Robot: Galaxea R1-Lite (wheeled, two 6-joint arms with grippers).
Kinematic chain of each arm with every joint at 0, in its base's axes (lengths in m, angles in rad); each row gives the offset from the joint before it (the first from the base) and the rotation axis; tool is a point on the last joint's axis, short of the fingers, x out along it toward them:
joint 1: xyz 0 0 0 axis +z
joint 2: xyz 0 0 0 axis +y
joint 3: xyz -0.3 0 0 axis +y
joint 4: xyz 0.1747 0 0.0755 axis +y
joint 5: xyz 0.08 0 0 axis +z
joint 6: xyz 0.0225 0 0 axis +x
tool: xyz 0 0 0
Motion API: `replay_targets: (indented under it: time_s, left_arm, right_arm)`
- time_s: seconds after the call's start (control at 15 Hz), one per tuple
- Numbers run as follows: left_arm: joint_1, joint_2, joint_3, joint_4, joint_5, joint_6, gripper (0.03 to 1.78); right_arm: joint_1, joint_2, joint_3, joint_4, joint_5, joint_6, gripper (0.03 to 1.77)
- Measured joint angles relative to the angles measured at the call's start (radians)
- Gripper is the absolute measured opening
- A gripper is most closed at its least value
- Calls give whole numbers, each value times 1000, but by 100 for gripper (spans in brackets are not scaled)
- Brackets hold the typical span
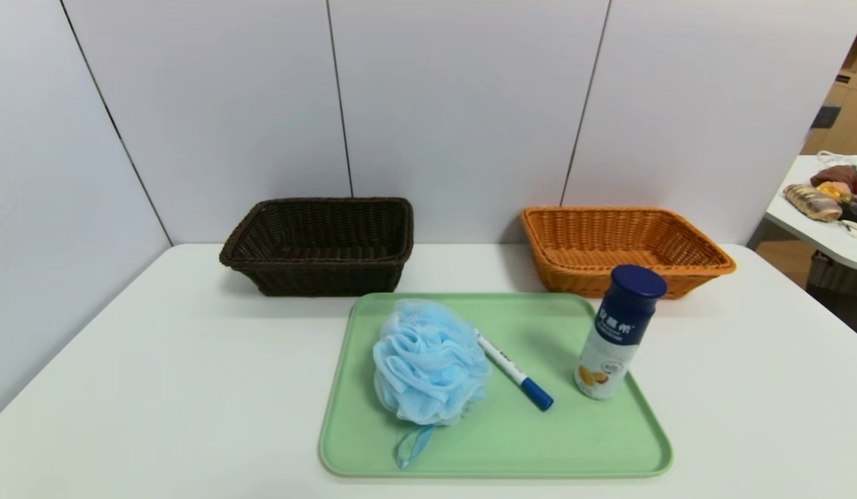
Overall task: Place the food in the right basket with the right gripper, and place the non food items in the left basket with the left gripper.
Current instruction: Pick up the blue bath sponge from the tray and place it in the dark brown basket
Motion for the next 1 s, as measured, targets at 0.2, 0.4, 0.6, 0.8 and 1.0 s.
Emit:
replay_targets:
  time_s: [0.2, 0.4, 0.6, 0.8, 1.0]
  left_arm:
    - [0, 0, -7, 4, -3, 3, 169]
    - [0, 0, -79, 57, 5, -2, 169]
    - [-1, 9, -220, 224, 15, -2, 169]
    - [-3, 92, -374, 361, 17, -4, 169]
    - [-6, 230, -466, 389, 17, -3, 169]
  right_arm:
    - [0, 0, -1, 7, 0, -4, 170]
    - [0, 0, -65, 45, 1, 24, 170]
    - [0, 0, -182, 204, 12, 37, 170]
    - [0, 31, -294, 317, 23, 40, 170]
    - [2, 115, -350, 338, 36, 40, 170]
